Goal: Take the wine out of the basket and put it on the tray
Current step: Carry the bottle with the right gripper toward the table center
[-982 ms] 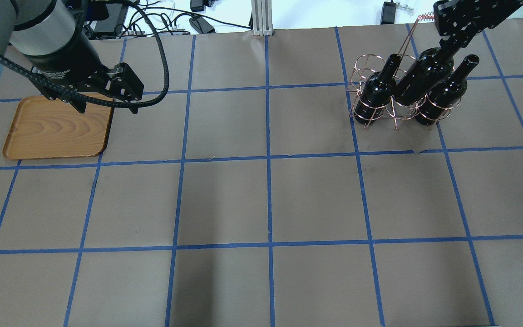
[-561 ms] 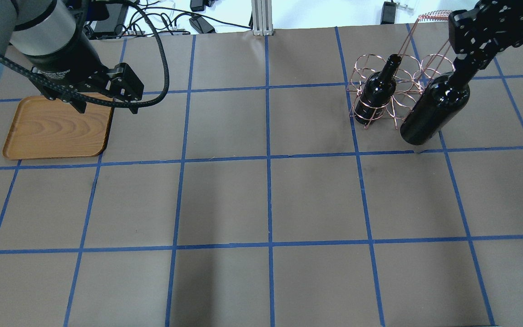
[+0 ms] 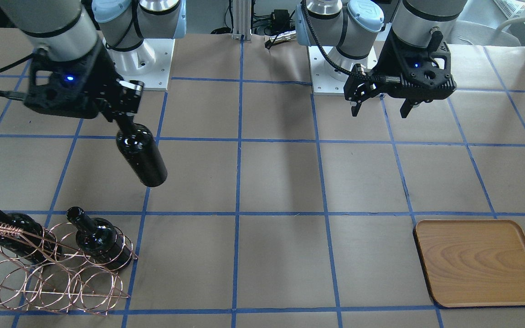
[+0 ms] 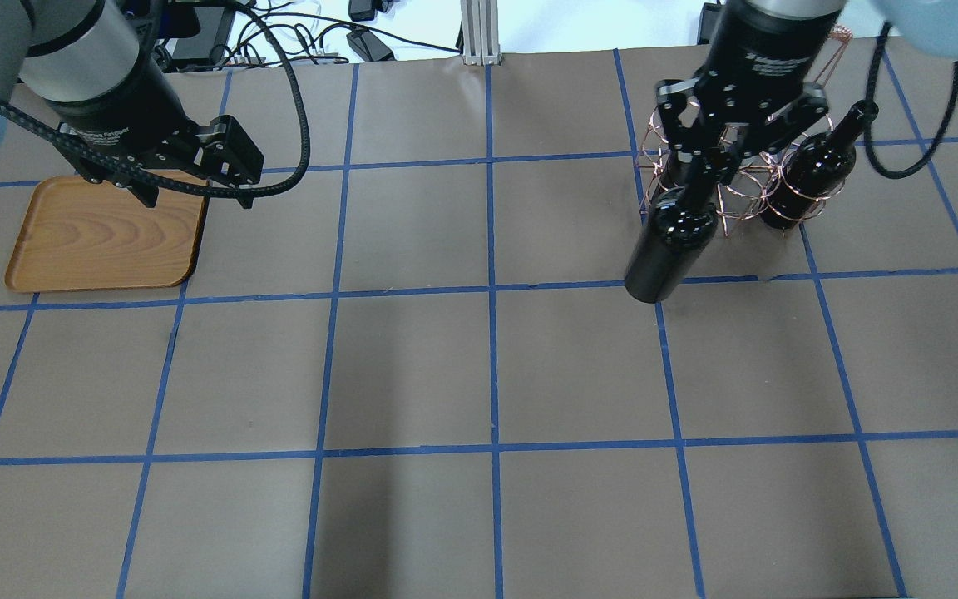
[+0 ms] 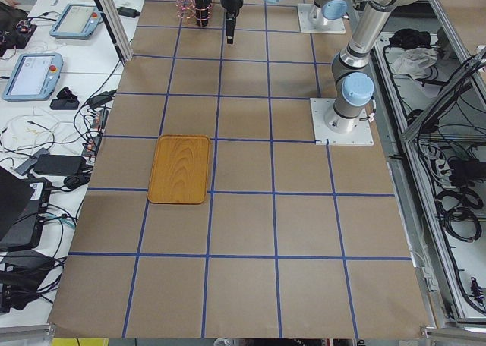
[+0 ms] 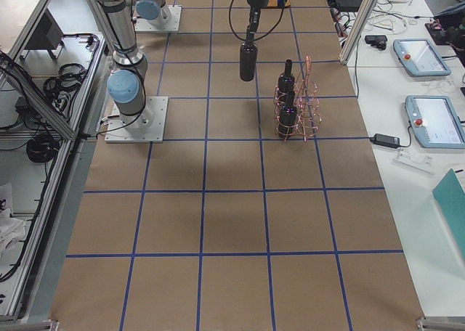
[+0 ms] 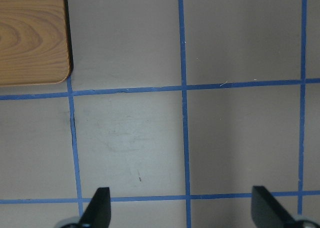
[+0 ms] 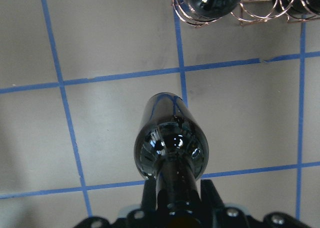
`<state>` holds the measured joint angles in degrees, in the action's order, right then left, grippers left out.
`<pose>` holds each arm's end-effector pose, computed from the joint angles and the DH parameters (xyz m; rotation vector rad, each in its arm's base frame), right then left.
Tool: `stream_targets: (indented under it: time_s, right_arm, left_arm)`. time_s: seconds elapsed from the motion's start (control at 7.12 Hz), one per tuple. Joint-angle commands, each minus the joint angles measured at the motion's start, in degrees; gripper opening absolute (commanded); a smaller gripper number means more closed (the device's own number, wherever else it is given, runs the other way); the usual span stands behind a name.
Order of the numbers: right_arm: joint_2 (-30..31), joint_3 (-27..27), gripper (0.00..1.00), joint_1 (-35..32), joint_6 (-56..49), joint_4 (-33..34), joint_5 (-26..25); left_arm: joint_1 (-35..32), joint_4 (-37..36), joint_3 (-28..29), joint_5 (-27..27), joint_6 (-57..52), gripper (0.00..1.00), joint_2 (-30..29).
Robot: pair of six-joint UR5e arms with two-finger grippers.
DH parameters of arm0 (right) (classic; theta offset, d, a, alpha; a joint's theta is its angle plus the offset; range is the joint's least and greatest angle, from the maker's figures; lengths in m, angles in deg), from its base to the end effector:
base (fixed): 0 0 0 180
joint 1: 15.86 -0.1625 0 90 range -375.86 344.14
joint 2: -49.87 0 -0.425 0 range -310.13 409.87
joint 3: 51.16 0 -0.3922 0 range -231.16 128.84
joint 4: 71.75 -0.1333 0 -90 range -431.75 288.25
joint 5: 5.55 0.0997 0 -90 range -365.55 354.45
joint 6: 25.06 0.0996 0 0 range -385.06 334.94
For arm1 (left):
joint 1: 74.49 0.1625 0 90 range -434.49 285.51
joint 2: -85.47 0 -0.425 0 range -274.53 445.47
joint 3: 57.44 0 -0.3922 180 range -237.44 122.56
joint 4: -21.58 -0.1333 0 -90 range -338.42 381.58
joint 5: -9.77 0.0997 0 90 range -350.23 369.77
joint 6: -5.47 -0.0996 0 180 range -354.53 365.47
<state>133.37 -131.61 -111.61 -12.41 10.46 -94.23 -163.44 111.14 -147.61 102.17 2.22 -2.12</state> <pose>0.1881 -0.5146 0.4982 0.1898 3.1235 0.1336 -0.1203 -0.4806 0.5077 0.0579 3.0967 -0.0700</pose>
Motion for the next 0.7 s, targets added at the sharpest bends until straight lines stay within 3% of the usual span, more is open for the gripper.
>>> stream_targets:
  time_s: [0.0, 0.28, 0.56]
  right_arm:
    - [-4.0, -0.2, 0.05, -10.6, 13.5, 4.6, 0.4]
    - [-9.0, -0.2, 0.03, -18.8, 22.8, 11.4, 0.3]
    - [-9.7, -0.1, 0.0, -22.9, 26.7, 13.1, 0.5]
  left_arm:
    - [0.0, 0.0, 0.0, 0.0, 0.0, 1.0, 0.0]
    - [0.0, 0.0, 0.0, -0.1, 0.0, 1.0, 0.0]
    - [0.0, 0.0, 0.0, 0.0, 0.0, 1.0, 0.0]
